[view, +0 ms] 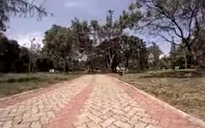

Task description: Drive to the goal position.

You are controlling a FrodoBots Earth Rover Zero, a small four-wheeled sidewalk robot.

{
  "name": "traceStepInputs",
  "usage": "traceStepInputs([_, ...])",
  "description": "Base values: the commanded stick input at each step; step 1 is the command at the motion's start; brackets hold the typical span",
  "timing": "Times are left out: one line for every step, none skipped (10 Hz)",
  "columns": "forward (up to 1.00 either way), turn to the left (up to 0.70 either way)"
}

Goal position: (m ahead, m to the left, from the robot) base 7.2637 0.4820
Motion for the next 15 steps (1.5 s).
traceStepInputs([0.7, 0.0])
traceStepInputs([0.7, 0.0])
traceStepInputs([0.7, 0.0])
traceStepInputs([0.7, 0.0])
traceStepInputs([0.7, 0.0])
traceStepInputs([0.7, 0.0])
traceStepInputs([0.7, 0.0])
traceStepInputs([0.7, 0.0])
traceStepInputs([0.7, 0.0])
traceStepInputs([0.7, 0.0])
traceStepInputs([0.7, 0.0])
traceStepInputs([0.7, 0.0])
traceStepInputs([0.7, 0.0])
traceStepInputs([0.7, 0.0])
traceStepInputs([0.7, 0.0])
